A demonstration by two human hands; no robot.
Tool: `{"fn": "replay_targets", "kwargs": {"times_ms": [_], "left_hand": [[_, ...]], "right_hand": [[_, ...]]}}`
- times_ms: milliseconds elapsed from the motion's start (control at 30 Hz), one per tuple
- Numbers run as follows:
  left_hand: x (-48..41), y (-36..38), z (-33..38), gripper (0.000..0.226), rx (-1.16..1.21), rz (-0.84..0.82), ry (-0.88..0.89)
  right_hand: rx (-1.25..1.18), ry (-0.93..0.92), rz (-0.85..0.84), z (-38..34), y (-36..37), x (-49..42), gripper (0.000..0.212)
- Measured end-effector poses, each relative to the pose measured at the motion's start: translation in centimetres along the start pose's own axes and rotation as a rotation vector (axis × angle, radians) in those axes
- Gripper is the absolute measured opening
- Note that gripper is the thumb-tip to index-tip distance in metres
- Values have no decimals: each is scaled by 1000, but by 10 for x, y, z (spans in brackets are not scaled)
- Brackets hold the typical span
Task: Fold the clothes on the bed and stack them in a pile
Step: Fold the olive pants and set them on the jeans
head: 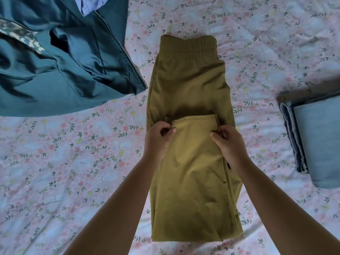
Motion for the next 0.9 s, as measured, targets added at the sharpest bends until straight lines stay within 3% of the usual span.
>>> {"fn": "replay_targets", "kwargs": {"times_ms": [167, 267, 500, 700, 833, 900], "left_hand": [[-1, -16, 3, 10, -23, 131, 43], [1, -20, -7, 17, -15, 148, -34], [79, -18, -69, 39, 5, 88, -223], [170, -9, -117, 27, -11, 12, -318], [211, -11, -136, 20, -46, 16, -340], [221, -14, -143, 16, -42, 40, -349]], "right_hand": [[-52, -32, 43, -11, -6, -5, 12], [10, 13, -13, -9, -2, -2, 32], [149, 59, -28, 36, -14, 56, 47], [166, 178, -152, 100, -8, 141, 63], [178, 185, -139, 120, -6, 176, 29], [204, 149, -108, 123, -8, 185, 25]]}}
Point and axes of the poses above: each hand's wrist, its own x-axis away from the middle knuckle, its own y-axis out of the palm, z = x × y, the point moved 8 cm from there along -x, towards the middle knuckle
